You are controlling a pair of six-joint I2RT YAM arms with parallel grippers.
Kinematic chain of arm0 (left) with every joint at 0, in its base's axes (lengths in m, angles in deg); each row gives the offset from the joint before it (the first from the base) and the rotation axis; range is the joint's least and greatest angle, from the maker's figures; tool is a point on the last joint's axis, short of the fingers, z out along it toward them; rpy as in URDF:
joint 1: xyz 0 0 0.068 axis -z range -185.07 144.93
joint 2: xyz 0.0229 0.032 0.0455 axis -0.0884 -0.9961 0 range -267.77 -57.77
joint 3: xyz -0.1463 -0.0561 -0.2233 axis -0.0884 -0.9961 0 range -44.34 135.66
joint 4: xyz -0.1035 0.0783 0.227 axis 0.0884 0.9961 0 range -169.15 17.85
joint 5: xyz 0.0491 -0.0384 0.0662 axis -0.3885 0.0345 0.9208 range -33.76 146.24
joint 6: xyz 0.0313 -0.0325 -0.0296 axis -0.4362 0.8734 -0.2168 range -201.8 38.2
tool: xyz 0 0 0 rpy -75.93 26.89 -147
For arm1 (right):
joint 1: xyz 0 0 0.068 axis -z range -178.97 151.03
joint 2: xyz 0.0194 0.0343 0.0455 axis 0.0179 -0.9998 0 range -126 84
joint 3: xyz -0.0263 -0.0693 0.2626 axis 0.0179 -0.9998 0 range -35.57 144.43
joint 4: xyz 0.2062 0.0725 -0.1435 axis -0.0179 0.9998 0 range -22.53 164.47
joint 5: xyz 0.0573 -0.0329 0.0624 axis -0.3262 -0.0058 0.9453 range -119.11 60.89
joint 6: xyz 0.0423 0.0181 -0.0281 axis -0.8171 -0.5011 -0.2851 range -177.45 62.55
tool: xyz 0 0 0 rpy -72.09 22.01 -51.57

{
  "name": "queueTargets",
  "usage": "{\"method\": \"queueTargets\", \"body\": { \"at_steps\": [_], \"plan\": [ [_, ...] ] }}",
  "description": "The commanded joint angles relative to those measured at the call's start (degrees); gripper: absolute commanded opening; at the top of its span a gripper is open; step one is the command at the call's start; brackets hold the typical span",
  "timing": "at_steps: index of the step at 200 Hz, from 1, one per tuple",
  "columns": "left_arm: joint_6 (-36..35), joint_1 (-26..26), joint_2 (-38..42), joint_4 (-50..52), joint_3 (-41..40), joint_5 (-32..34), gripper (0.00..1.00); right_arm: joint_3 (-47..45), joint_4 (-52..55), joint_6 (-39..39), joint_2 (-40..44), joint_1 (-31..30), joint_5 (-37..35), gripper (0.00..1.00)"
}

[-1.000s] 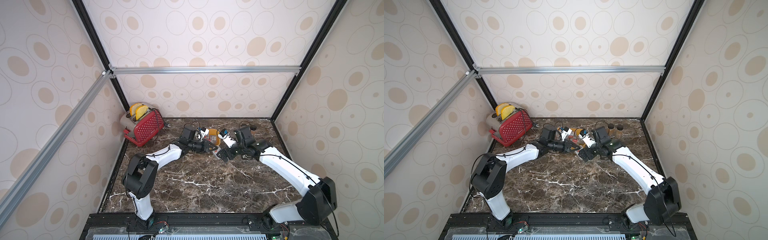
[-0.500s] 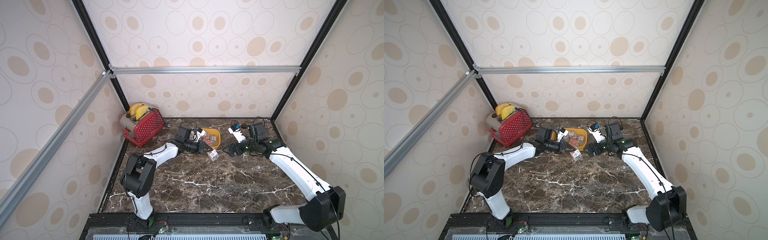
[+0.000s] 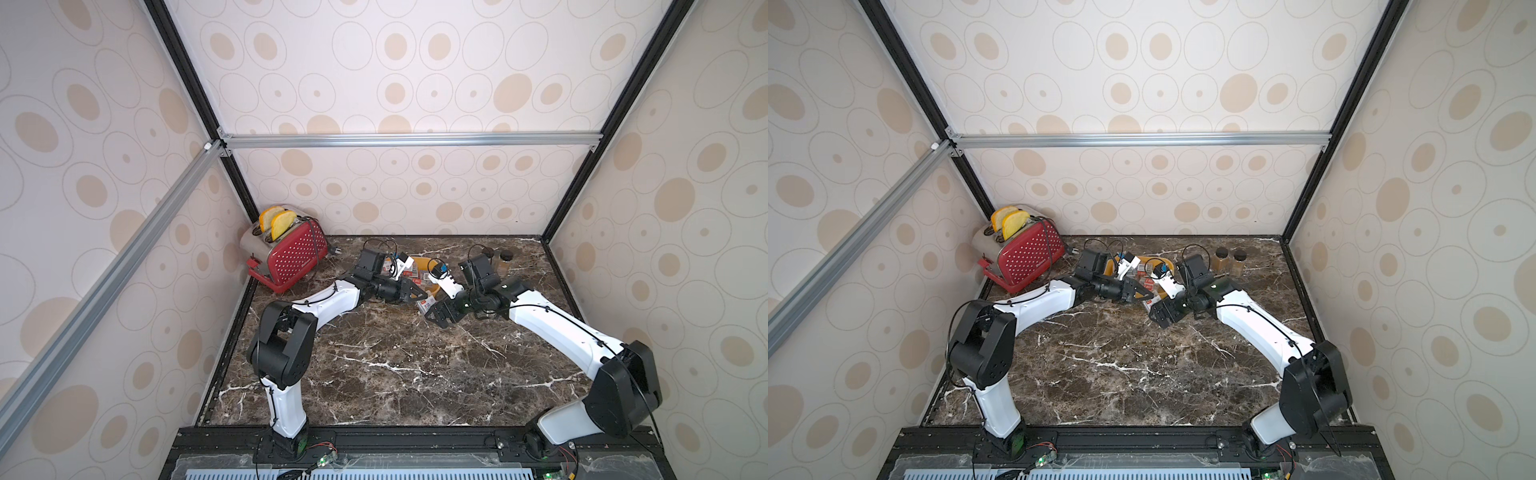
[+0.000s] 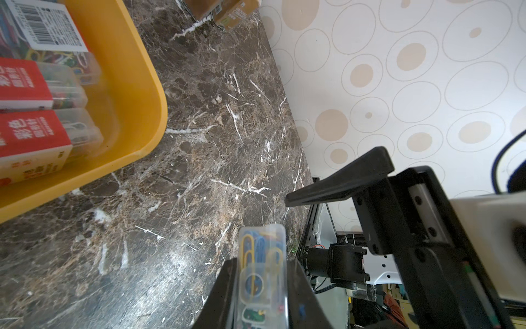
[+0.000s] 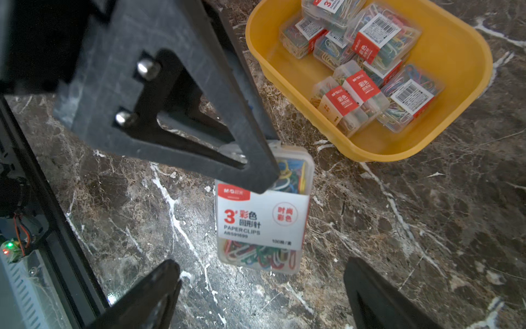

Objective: Take the paper clips out of the storage box
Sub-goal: Place the boxed paper clips at the center of the board.

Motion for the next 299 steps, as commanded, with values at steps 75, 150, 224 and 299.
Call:
{"method": "queueTargets", "body": {
  "at_steps": [75, 150, 224, 299],
  "plan": [
    [-0.22, 1.47, -1.72, 0.23, 3.46, -1.20, 0.12, 1.01, -4.34, -1.05, -6.27, -1.60, -4.71, 0.75],
    [-2.17, 1.61, -1.44, 3.13, 3.10, 1.24, 0.45, 1.38, -3.29, -2.91, -6.15, -1.71, -6.12, 0.27],
    [-10.59, -3.40, 5.44, 17.30, 1.81, 23.55, 0.85, 0.23, 5.68, -14.27, -5.60, -1.63, -6.13, 0.20],
    [-11.81, -4.30, 16.28, 21.36, -6.16, 39.01, 0.95, 2.32, 7.44, -23.71, -17.33, -3.85, -6.01, 0.15]
  ]
}}
